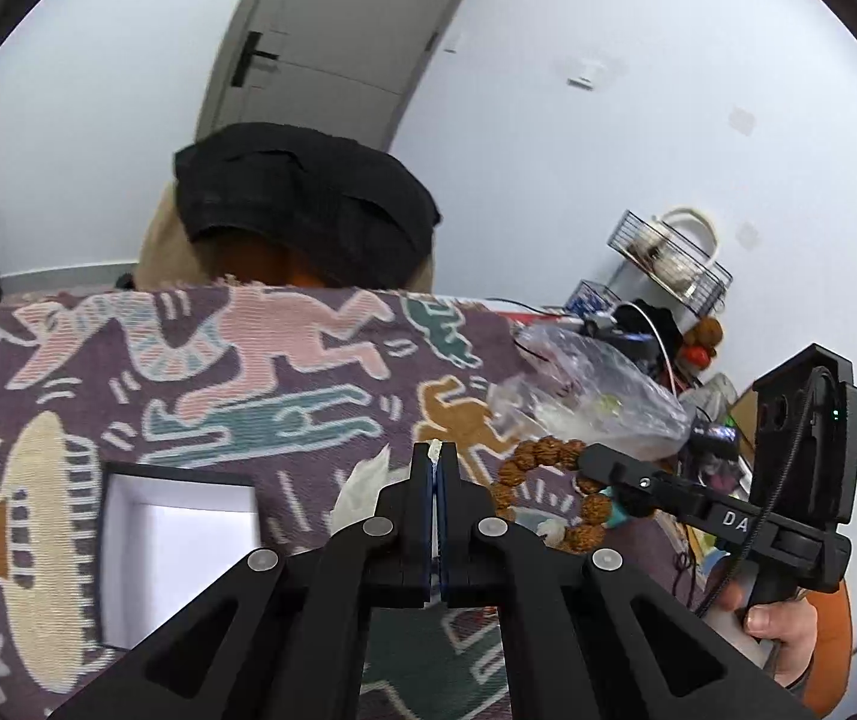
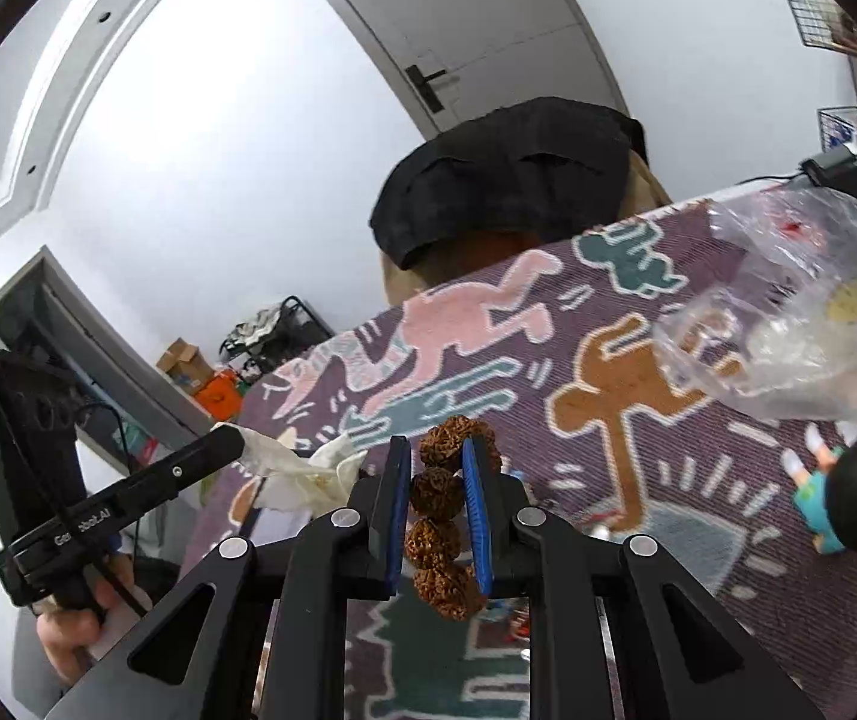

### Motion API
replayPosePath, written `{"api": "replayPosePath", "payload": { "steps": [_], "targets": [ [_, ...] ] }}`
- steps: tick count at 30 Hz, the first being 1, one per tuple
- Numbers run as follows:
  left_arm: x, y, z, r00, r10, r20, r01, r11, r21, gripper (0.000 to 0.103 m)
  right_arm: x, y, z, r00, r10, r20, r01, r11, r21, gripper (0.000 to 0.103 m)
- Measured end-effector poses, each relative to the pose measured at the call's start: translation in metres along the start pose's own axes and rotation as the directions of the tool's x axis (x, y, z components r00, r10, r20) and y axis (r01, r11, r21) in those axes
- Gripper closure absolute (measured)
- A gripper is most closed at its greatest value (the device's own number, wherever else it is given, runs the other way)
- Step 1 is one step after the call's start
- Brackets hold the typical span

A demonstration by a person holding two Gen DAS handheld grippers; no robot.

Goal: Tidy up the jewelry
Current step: 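Carry the bead bracelet into the black box and open the right gripper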

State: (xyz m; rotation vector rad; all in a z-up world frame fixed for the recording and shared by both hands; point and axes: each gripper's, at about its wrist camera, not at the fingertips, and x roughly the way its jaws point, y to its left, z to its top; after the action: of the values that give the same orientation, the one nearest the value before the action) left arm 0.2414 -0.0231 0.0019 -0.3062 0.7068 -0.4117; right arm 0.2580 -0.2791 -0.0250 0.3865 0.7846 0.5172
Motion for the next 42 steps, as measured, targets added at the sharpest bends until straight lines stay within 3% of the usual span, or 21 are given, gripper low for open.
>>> {"api": "replayPosePath", "payload": {
  "steps": [9, 15, 17, 19, 21, 35, 38, 39, 41, 42],
  "targets": [
    [-0.029, 0.046, 0.001, 0.996, 0.086, 0.036, -0.083, 0.994, -0.073, 0.103, 0.024, 0.045, 0.009, 0.998, 0.068, -0.018, -0.069, 0.996, -0.051, 0.084],
    [-0.030, 0.075, -0.002, 0.988, 0.157, -0.008, -0.156, 0.978, -0.137, 0.100, 0.047, 0.080, 0.013, 0.994, 0.102, -0.046, -0.106, 0.989, -0.098, 0.084],
    [-0.025, 0.081, -0.005, 0.980, 0.189, -0.063, -0.195, 0.973, -0.120, 0.086, 0.054, 0.090, 0.013, 0.992, 0.109, -0.058, -0.114, 0.987, -0.109, 0.084],
    [-0.024, 0.088, -0.009, 0.977, 0.198, -0.082, -0.208, 0.969, -0.130, 0.039, 0.062, 0.099, 0.013, 0.991, 0.112, -0.072, -0.120, 0.986, -0.119, 0.084],
    [-0.036, 0.098, -0.015, 0.979, 0.204, -0.025, -0.205, 0.964, -0.171, 0.025, 0.071, 0.108, 0.011, 0.989, 0.117, -0.088, -0.128, 0.984, -0.128, 0.084],
    [-0.099, 0.151, -0.033, 0.956, 0.292, 0.028, -0.272, 0.918, -0.289, 0.024, 0.119, 0.160, -0.008, 0.972, 0.150, -0.183, -0.181, 0.969, -0.168, 0.084],
    [-0.106, 0.153, -0.037, 0.953, 0.302, 0.033, -0.280, 0.915, -0.290, 0.024, 0.128, 0.167, -0.012, 0.970, 0.109, -0.219, -0.150, 0.972, -0.181, 0.082],
    [-0.108, 0.153, -0.038, 0.952, 0.304, 0.033, -0.282, 0.914, -0.291, 0.024, 0.130, 0.167, -0.012, 0.966, 0.103, -0.236, -0.147, 0.973, -0.177, 0.079],
    [-0.109, 0.152, -0.039, 0.952, 0.306, 0.030, -0.285, 0.913, -0.292, 0.024, 0.130, 0.165, -0.012, 0.965, 0.107, -0.239, -0.149, 0.975, -0.166, 0.046],
    [-0.109, 0.151, -0.040, 0.952, 0.306, 0.027, -0.285, 0.913, -0.291, 0.024, 0.125, 0.162, -0.011, 0.972, 0.098, -0.215, -0.136, 0.976, -0.169, 0.040]
  ]
}}
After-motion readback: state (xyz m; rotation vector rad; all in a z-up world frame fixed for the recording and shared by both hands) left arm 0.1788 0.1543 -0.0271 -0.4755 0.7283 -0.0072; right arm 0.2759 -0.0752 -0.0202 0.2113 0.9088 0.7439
